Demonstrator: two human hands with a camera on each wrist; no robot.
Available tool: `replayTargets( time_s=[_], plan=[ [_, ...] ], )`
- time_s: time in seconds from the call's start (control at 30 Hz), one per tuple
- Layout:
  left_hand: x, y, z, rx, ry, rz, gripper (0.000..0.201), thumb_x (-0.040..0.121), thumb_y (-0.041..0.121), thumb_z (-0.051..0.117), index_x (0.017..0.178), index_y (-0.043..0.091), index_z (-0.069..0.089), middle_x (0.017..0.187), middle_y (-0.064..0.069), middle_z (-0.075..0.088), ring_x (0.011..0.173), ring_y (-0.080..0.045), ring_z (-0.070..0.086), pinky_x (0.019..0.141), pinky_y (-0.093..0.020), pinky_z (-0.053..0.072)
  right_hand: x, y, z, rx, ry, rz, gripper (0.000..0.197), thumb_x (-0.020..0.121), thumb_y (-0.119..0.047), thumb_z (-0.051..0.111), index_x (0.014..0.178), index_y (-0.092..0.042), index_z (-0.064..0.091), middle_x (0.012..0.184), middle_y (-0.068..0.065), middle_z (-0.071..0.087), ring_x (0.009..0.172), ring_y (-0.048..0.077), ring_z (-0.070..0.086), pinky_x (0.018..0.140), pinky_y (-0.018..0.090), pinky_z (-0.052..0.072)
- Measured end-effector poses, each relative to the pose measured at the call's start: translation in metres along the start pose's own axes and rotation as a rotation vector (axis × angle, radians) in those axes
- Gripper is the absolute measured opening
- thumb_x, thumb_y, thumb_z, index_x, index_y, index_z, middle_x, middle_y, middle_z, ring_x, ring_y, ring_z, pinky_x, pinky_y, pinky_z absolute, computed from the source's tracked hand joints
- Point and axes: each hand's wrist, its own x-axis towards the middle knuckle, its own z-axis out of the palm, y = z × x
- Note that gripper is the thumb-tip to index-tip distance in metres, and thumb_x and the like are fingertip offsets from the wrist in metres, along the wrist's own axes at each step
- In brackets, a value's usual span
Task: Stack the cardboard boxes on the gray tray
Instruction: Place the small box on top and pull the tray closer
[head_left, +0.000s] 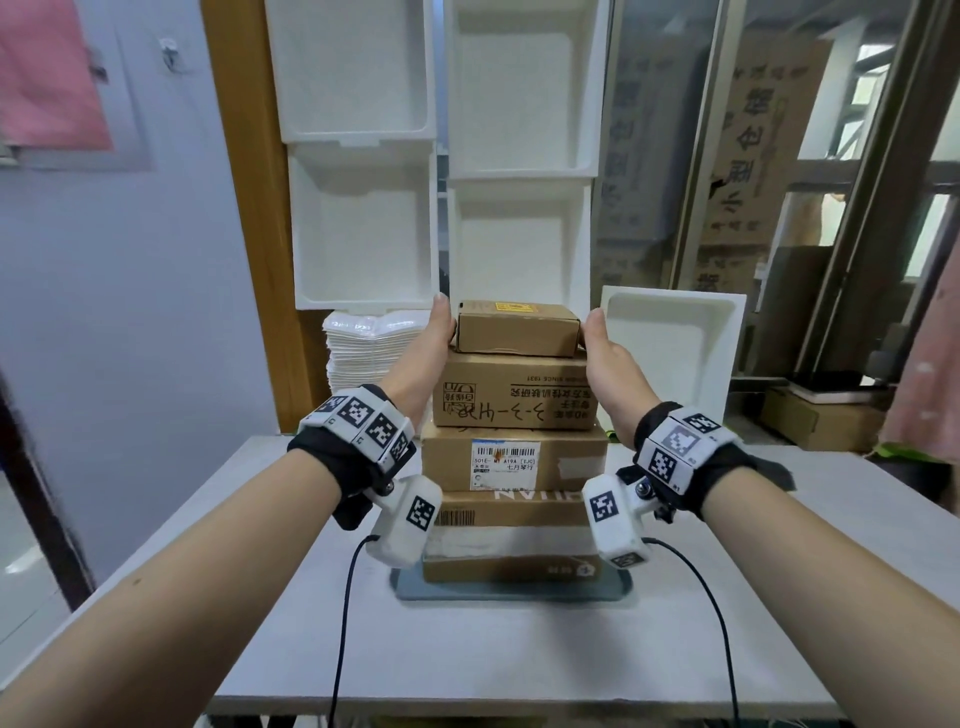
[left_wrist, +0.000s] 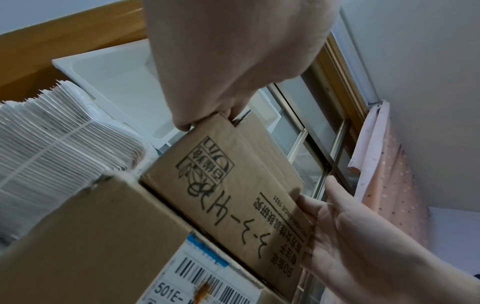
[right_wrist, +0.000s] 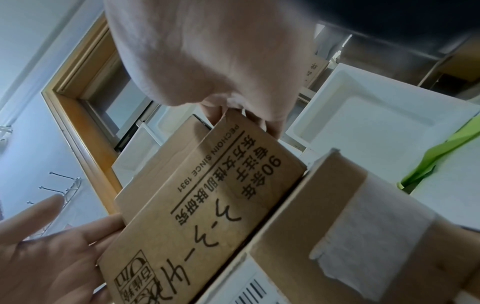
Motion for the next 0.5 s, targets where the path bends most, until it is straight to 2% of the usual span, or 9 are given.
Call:
replayTargets(
  time_s=[0.17, 0.23, 0.3, 0.4, 0.5],
  plan=[
    [-0.0038, 0.0035, 0.0031, 0.013, -0.003, 0.034, 0.069, 0.095, 0.067, 0.008, 0.136, 0.032, 0.053, 0.127, 0.009, 0.058, 0.103, -0.002, 0.054, 0.074, -0.017, 0.037, 0.0026, 0.0003, 0.0, -0.012, -0.016, 0.005, 0.088, 0.088, -0.075, 0.013, 0.141, -0.015, 0.049, 0.14, 0.005, 0.053, 0.131, 0.022, 0.046, 0.114, 0.04, 0.029],
    [-0.0038, 0.0029, 0.003, 0.003, -0.007, 0.024, 0.07, 0.094, 0.068, 0.009, 0.138, 0.032, 0.051, 0.133, 0.008, 0.056, 0.113, -0.006, 0.053, 0.084, -0.019, 0.036, 0.0036, 0.0017, -0.0003, -0.015, -0.012, 0.004, 0.089, 0.088, -0.076, 0.013, 0.14, -0.015, 0.05, 0.139, 0.006, 0.055, 0.13, 0.022, 0.047, 0.114, 0.041, 0.03],
    [-0.0036, 0.0022, 0.0024, -0.006, -0.008, 0.009, 0.072, 0.093, 0.07, 0.009, 0.142, 0.032, 0.047, 0.139, 0.01, 0.05, 0.126, -0.01, 0.045, 0.096, -0.024, 0.03, 0.0043, 0.003, 0.0006, -0.023, -0.002, 0.005, 0.093, 0.084, -0.079, 0.013, 0.14, -0.015, 0.05, 0.139, 0.006, 0.055, 0.13, 0.023, 0.048, 0.115, 0.044, 0.03],
    [-0.0057, 0.0032, 0.002, -0.014, -0.014, 0.001, 0.078, 0.089, 0.075, 0.01, 0.145, 0.031, 0.042, 0.148, 0.012, 0.042, 0.137, -0.012, 0.036, 0.11, -0.032, 0.024, 0.0046, 0.0036, 0.0019, -0.041, 0.011, 0.008, 0.102, 0.077, -0.085, 0.012, 0.142, -0.015, 0.048, 0.141, 0.007, 0.053, 0.132, 0.024, 0.047, 0.115, 0.046, 0.03],
    [-0.0066, 0.0039, 0.0009, -0.008, -0.023, -0.009, 0.089, 0.079, 0.085, 0.014, 0.148, 0.033, 0.037, 0.155, 0.006, 0.036, 0.143, -0.016, 0.029, 0.117, -0.04, 0.018, 0.0039, 0.003, 0.0025, -0.052, 0.015, -0.003, 0.102, 0.078, -0.084, 0.011, 0.141, -0.014, 0.049, 0.14, 0.008, 0.055, 0.13, 0.025, 0.048, 0.115, 0.046, 0.031]
  ],
)
